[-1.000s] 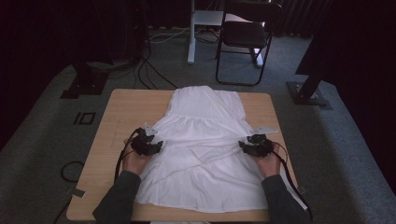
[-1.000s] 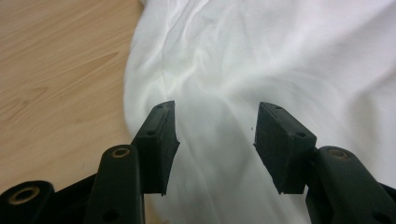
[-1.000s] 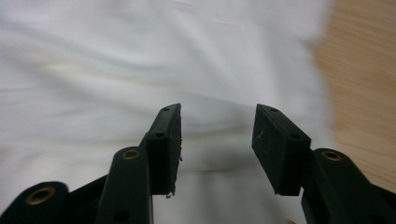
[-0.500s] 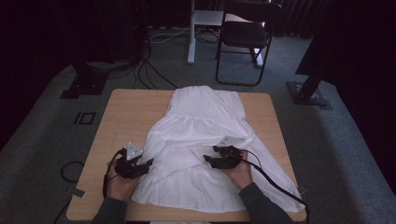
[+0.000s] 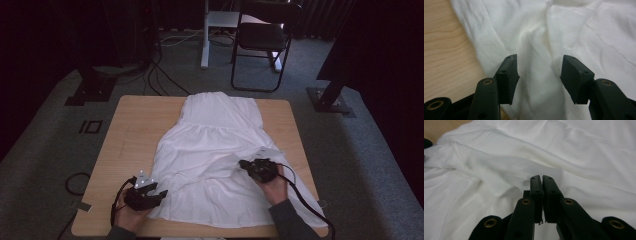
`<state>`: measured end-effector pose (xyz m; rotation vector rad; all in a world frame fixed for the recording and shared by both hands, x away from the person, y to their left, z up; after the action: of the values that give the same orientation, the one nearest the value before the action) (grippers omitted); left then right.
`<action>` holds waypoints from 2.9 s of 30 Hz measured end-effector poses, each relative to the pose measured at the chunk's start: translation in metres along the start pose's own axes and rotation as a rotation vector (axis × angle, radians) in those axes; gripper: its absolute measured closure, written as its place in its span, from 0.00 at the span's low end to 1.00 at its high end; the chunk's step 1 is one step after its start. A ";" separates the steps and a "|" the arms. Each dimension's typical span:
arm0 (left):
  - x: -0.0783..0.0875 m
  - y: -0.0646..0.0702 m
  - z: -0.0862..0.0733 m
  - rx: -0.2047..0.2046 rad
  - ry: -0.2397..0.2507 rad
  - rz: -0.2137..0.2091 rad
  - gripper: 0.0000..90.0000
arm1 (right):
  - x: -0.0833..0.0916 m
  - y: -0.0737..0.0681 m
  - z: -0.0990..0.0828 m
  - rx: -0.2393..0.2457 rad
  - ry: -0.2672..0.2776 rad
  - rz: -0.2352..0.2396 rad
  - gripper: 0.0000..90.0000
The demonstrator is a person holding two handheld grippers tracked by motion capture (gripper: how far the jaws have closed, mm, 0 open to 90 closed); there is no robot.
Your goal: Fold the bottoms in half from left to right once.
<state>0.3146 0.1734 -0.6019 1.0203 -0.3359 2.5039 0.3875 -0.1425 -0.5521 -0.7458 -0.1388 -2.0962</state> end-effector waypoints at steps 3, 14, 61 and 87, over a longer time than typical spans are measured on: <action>0.005 0.006 -0.001 0.000 0.017 -0.022 0.51 | 0.041 0.013 -0.015 -0.019 0.023 -0.045 0.96; 0.016 0.025 -0.002 0.001 0.041 -0.131 0.48 | 0.141 0.038 -0.072 -0.155 0.141 -0.156 0.97; -0.008 -0.025 0.075 0.035 0.134 0.021 0.45 | 0.134 0.089 -0.108 -0.261 0.071 -0.207 0.60; -0.064 -0.057 0.053 -0.023 -0.006 0.115 0.98 | 0.047 0.139 -0.087 -0.287 -0.081 -0.234 1.00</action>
<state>0.4141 0.1864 -0.6065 1.0271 -0.4359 2.5927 0.4356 -0.2918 -0.6201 -1.0277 0.0345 -2.3385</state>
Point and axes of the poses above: each handheld gripper's, and its own axes: x roughly backward along the jaws, z roughly out of its top, y roughly to its right, the point moved 9 cm from there along -x, roughly forward along the jaws, and after that the axes turned 11 degrees about z, right-handed, at the moved point
